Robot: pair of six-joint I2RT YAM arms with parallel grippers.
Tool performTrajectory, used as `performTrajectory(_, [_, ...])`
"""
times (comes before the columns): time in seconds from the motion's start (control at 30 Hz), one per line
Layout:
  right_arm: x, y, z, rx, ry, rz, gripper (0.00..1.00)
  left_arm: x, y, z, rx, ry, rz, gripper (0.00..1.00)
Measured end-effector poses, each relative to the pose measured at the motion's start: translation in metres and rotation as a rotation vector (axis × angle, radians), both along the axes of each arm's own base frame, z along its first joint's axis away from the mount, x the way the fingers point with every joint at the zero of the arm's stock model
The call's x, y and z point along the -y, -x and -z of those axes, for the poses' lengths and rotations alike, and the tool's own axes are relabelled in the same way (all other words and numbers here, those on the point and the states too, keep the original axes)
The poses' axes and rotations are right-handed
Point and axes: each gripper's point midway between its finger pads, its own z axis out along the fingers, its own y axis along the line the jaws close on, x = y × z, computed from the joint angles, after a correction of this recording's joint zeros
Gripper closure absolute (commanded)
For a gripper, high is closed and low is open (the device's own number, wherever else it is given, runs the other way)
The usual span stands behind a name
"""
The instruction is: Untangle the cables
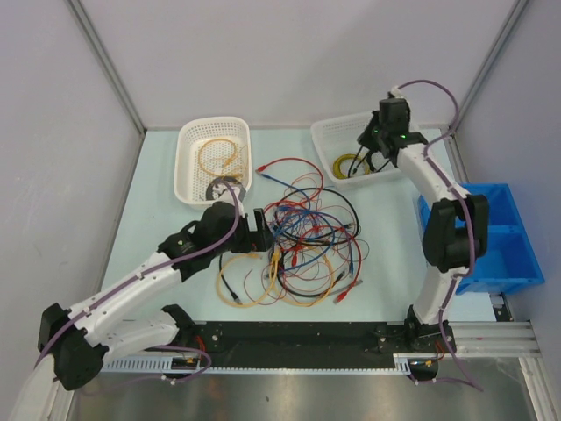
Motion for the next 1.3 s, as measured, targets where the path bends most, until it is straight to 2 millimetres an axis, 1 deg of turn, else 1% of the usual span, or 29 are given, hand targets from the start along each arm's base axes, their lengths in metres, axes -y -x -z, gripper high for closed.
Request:
performTrajectory(0.07, [0.028,0.010,-0.009,0.005,-0.025,0.061,1.00,0.002,-0.005,-0.016,0.037,0.031,-0.006,0.01])
performTrajectory(0.1, [0.041,0.014,-0.011,0.004,-0.037,0.092,1.00,0.003,-0.007,-0.021,0.048,0.040,-0.007,0.01])
performTrajectory(0.13, [0.055,0.016,-0.011,0.001,-0.044,0.123,1.00,0.004,-0.008,-0.022,0.052,0.044,-0.008,0.01])
performTrajectory(0.2, [0.073,0.017,-0.008,-0.010,-0.052,0.169,1.00,0.003,-0.008,-0.020,0.046,0.041,-0.008,0.02])
performTrajectory(0.23, [0.079,0.017,-0.002,-0.024,-0.054,0.187,1.00,0.003,-0.007,-0.020,0.044,0.041,-0.007,0.01])
performTrajectory(0.33, [0.080,0.016,0.016,-0.067,-0.062,0.196,1.00,0.003,-0.006,-0.016,0.036,0.040,-0.005,0.02])
performTrajectory(0.37, [0.078,0.015,0.024,-0.083,-0.066,0.194,0.95,0.002,-0.004,-0.013,0.031,0.037,-0.004,0.01])
performTrajectory(0.4, [0.076,0.014,0.034,-0.105,-0.070,0.189,0.77,0.001,-0.003,-0.010,0.025,0.032,-0.004,0.01])
performTrajectory(0.43, [0.073,0.013,0.042,-0.125,-0.074,0.181,0.68,0.000,-0.002,-0.007,0.021,0.029,-0.004,0.01])
performTrajectory(0.47, [0.070,0.011,0.051,-0.151,-0.076,0.173,0.55,-0.002,0.000,-0.005,0.016,0.025,-0.004,0.01])
performTrajectory(0.57, [0.062,0.001,0.079,-0.231,-0.054,0.155,0.40,-0.005,0.003,-0.002,0.009,0.019,-0.004,0.01])
performTrajectory(0.63, [0.056,0.000,0.089,-0.261,-0.041,0.146,0.38,-0.005,0.004,-0.003,0.010,0.020,-0.005,0.01])
performTrajectory(0.7, [0.049,0.004,0.091,-0.276,-0.024,0.135,0.36,-0.006,0.004,-0.004,0.014,0.023,-0.005,0.01])
performTrajectory(0.83, [0.037,0.003,0.072,-0.246,0.002,0.118,0.34,-0.006,0.004,-0.005,0.017,0.025,-0.005,0.01])
performTrajectory(0.87, [0.035,0.004,0.062,-0.228,0.011,0.112,0.30,-0.006,0.004,-0.005,0.018,0.026,-0.005,0.01])
performTrajectory(0.9, [0.032,0.005,0.058,-0.221,0.014,0.108,0.30,-0.006,0.004,-0.006,0.019,0.027,-0.005,0.01])
performTrajectory(0.97, [0.026,0.008,0.035,-0.185,0.025,0.098,0.29,-0.006,0.004,-0.007,0.021,0.029,-0.006,0.01])
performTrajectory(1.03, [0.019,0.010,0.004,-0.131,0.031,0.087,0.29,-0.006,0.004,-0.008,0.025,0.031,-0.006,0.01])
performTrajectory(1.1, [0.013,0.015,-0.033,-0.056,0.028,0.079,0.28,-0.007,0.004,-0.008,0.027,0.031,-0.007,0.00])
performTrajectory(1.13, [0.009,0.024,-0.054,-0.017,0.028,0.072,0.29,-0.007,0.004,-0.009,0.028,0.030,-0.008,0.00])
performTrajectory(1.2, [-0.001,0.037,-0.084,0.051,0.028,0.051,0.29,-0.009,0.004,-0.011,0.034,0.030,-0.013,0.00])
performTrajectory(1.23, [-0.007,0.050,-0.099,0.090,0.032,0.037,0.29,-0.010,0.004,-0.011,0.035,0.029,-0.015,0.00])
performTrajectory(1.27, [-0.015,0.067,-0.109,0.118,0.034,0.012,0.30,-0.010,0.004,-0.013,0.036,0.030,-0.017,0.00])
performTrajectory(1.3, [-0.023,0.084,-0.116,0.142,0.040,-0.016,0.30,-0.011,0.003,-0.014,0.037,0.031,-0.020,0.00])
